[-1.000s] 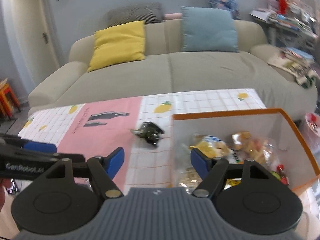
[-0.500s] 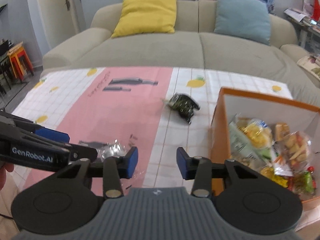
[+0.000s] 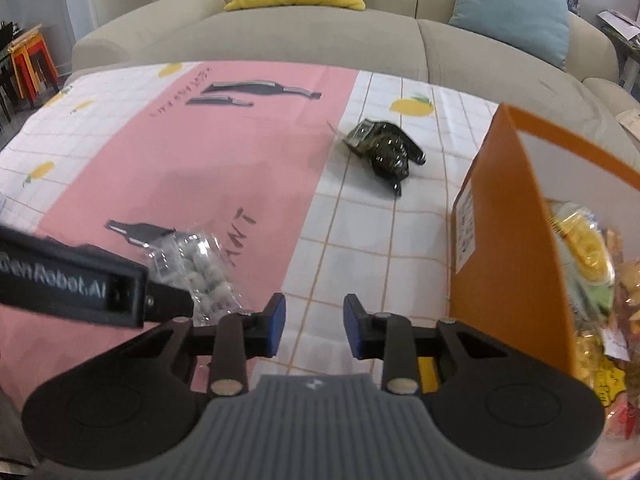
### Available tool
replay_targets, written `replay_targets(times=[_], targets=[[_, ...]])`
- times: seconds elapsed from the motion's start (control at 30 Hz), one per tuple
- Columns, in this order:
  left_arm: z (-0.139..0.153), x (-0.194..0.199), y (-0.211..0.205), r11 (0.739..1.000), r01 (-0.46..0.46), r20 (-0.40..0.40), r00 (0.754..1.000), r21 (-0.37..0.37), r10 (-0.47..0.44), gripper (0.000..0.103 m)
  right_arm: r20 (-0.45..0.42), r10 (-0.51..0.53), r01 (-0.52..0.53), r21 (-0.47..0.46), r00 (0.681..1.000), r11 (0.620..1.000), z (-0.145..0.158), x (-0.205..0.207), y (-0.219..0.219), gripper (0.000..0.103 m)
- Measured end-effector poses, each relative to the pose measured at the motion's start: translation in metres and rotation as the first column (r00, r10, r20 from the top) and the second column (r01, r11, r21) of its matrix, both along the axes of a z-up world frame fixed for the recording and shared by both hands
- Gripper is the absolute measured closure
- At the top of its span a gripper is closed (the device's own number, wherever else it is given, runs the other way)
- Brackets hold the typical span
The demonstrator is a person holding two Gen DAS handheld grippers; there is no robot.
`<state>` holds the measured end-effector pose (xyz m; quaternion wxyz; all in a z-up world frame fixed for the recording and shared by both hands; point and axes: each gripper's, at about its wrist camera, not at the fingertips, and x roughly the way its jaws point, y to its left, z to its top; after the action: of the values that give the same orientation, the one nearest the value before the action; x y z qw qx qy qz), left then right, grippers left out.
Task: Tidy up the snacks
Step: 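Withdraw both tools from the box toward the candy pack and green bag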
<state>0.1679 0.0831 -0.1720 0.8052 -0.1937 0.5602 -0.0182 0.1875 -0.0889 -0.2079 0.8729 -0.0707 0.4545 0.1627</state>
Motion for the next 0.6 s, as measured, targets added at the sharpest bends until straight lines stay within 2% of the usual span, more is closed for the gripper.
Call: replay_targets(times=[0.17,0.33,0.47,0.6], targets=[[-0.009,0.002,0.005,0.999,-0.040,-0.028,0.999,-0.018,0.040,0.016,-0.010,0.042,-0.042,0.019,0.999,0.999,-0.006,-0.005,0.007,0.073],[-0.013,0.003,0.008,0.997,-0.067,-0.041,0.997,-0.024,0.066,0.016,-0.044,0.098,-0.094,0.082,0.994,0.992,-0.008,-0.011,0.015,0.073],[-0.015,0.007,0.005,0.996,-0.084,-0.038,0.996,0.006,0.085,0.015,-0.013,0.053,-0.052,0.043,0.999,0.998,-0.006,-0.011,0.012,0.073],[-0.015,0.014,-0.006,0.992,-0.106,-0.015,0.994,0.066,0.107,0.013,-0.016,0.007,-0.006,0.054,1.000,0.999,-0.007,-0.007,0.002,0.073]])
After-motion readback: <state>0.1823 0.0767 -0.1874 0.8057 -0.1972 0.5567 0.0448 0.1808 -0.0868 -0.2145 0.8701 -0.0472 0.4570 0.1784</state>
